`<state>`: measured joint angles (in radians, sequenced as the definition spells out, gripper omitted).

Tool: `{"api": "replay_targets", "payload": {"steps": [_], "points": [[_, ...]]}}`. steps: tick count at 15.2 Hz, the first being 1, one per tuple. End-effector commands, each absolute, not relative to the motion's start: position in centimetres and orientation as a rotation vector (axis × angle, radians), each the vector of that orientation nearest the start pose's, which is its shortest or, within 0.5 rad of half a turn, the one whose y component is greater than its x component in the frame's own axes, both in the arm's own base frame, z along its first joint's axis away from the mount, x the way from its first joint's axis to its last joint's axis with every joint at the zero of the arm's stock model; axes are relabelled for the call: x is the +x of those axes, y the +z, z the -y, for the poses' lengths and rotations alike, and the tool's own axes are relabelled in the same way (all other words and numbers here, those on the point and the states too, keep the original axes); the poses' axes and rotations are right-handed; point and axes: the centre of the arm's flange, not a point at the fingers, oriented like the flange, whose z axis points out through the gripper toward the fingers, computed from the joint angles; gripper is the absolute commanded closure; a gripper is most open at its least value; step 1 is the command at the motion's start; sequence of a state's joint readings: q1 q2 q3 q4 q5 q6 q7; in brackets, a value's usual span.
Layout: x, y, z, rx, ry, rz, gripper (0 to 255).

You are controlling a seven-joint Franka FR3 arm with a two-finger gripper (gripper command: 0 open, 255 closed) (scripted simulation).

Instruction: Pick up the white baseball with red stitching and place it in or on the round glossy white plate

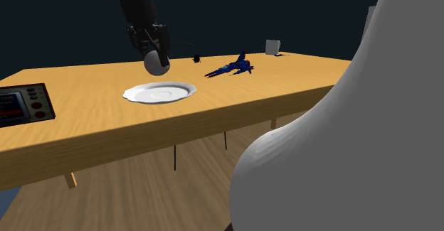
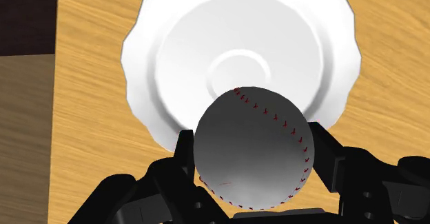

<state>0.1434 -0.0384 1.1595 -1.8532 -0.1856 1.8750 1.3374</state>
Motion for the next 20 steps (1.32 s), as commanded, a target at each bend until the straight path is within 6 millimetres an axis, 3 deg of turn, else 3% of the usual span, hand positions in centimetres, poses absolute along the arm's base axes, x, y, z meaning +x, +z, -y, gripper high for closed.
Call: {"api": "replay_targets", "payload": {"steps": [1, 7, 15, 16, 20], "points": [[15.5, 51.6, -54.1, -3.140, -0.340, 0.029, 255], [15.5, 47.9, -54.1, -3.140, -0.340, 0.029, 255], [15.5, 47.9, -54.1, -3.140, -0.340, 0.029, 255], [15.5, 47.9, -54.1, -3.140, -0.340, 0.029, 0], [15.5, 47.9, -54.1, -3.140, -0.340, 0.029, 0]]}}
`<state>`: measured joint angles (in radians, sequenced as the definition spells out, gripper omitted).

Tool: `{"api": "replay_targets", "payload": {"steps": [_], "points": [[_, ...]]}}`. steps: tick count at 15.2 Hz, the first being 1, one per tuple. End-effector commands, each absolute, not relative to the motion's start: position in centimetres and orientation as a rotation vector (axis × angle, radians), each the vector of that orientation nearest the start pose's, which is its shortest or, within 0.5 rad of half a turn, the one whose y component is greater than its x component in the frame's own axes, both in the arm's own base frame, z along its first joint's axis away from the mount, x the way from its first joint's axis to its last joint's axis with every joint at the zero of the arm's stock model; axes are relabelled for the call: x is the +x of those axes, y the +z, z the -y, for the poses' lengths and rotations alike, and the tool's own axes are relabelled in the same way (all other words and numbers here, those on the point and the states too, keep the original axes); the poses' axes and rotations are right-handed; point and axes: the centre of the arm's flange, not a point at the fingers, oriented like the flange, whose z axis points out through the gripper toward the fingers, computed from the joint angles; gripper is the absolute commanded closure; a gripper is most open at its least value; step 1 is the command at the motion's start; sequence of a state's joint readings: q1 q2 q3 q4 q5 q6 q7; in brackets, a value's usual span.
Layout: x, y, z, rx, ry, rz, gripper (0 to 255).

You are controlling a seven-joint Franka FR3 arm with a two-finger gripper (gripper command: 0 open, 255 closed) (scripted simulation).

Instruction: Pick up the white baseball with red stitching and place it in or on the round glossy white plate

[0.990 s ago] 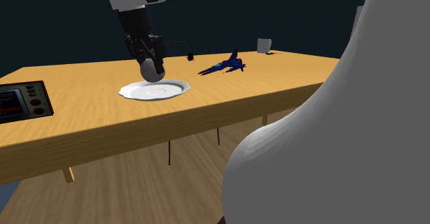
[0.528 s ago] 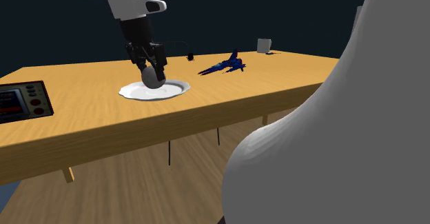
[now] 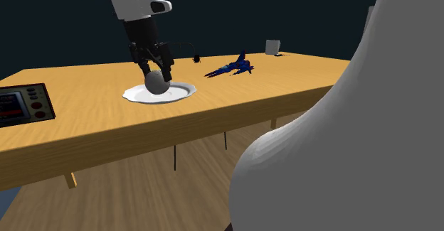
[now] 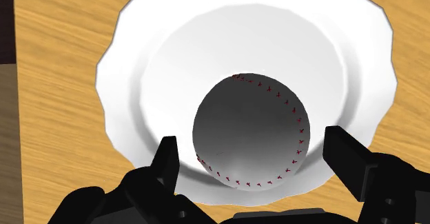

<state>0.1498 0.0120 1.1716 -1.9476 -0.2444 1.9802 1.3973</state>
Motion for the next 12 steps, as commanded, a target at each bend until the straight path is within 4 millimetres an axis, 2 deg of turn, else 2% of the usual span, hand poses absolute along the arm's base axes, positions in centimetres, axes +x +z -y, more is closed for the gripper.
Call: {"api": "replay_targets", "payload": {"steps": [1, 5, 12], "points": [[15.5, 47.9, -54.1, -3.140, -0.340, 0.029, 0], [14.5, 52.8, -54.2, -3.140, -0.340, 0.029, 0], [14.5, 52.8, -54.2, -3.140, -0.340, 0.029, 0]]}}
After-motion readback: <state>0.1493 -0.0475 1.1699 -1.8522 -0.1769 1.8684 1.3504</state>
